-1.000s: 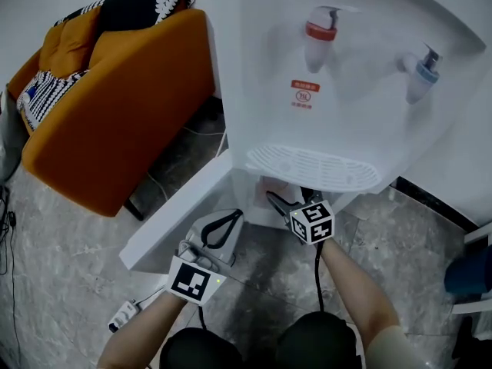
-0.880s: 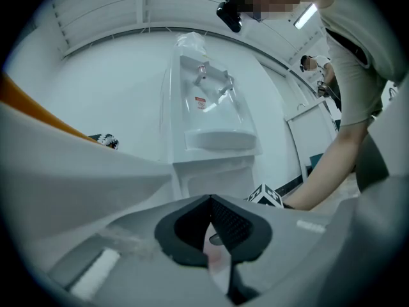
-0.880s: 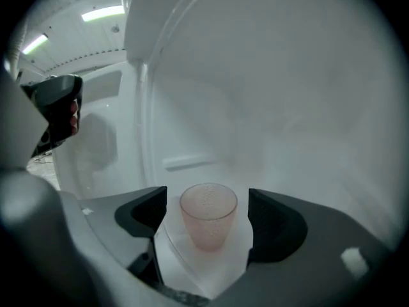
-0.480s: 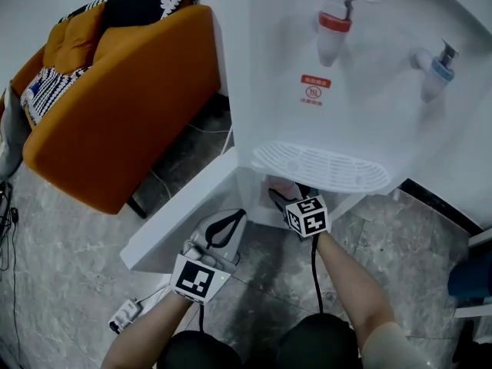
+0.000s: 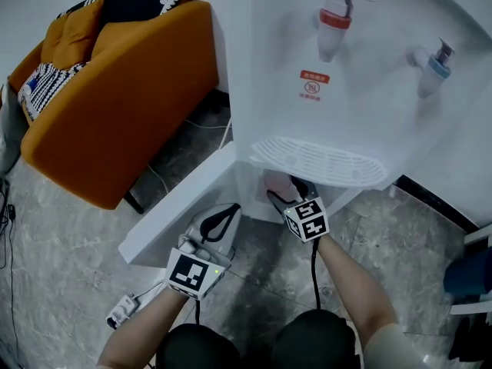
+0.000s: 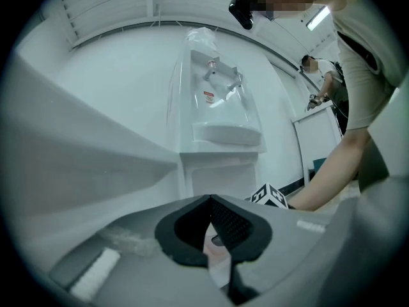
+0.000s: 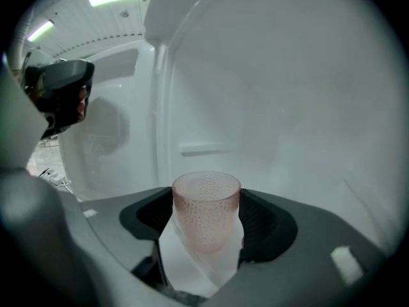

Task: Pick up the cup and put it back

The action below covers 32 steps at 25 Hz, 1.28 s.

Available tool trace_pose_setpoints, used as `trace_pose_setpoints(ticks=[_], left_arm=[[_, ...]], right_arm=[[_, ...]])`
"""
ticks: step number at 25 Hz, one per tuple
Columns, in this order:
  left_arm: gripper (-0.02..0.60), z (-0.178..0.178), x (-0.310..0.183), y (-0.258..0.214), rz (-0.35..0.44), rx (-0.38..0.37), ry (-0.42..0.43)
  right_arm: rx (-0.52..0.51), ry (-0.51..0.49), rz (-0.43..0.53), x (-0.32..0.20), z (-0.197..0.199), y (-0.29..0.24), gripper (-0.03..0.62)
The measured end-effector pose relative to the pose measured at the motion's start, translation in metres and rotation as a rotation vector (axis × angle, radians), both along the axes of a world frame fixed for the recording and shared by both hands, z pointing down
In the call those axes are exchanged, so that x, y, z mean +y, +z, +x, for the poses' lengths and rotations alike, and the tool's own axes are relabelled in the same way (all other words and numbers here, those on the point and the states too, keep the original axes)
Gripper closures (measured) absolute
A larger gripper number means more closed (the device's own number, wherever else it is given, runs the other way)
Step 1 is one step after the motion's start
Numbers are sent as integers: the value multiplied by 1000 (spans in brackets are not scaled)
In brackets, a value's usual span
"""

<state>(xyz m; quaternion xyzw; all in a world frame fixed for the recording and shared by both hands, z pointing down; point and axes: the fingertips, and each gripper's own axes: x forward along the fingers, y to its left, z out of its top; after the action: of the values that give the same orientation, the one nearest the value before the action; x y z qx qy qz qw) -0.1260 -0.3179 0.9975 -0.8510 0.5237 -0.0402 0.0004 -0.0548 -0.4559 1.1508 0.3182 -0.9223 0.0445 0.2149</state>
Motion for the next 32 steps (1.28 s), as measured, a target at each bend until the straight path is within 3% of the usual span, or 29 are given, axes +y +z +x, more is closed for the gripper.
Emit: trace_pose_setpoints(ticks=[7, 12, 17, 19, 22, 32], left_arm=[[580, 4, 7, -31, 11, -32, 17], [580, 6, 29, -59, -19, -46, 21], [579, 0, 45, -87, -36, -143, 57], [580, -6, 50, -105, -70, -124, 41], [580, -17, 56, -149, -110, -58, 9], [579, -14, 80, -348, -142, -5, -2]], right_arm=[[-69, -33, 10, 44, -3, -59, 269], [-51, -77, -4, 92, 5, -100, 270], [-39, -106, -13, 139, 8, -156, 270], [-46, -106, -18, 156, 8, -184, 270], [-69, -97, -36, 178, 10, -237, 270], [-142, -94, -32, 229, 21, -461, 270]])
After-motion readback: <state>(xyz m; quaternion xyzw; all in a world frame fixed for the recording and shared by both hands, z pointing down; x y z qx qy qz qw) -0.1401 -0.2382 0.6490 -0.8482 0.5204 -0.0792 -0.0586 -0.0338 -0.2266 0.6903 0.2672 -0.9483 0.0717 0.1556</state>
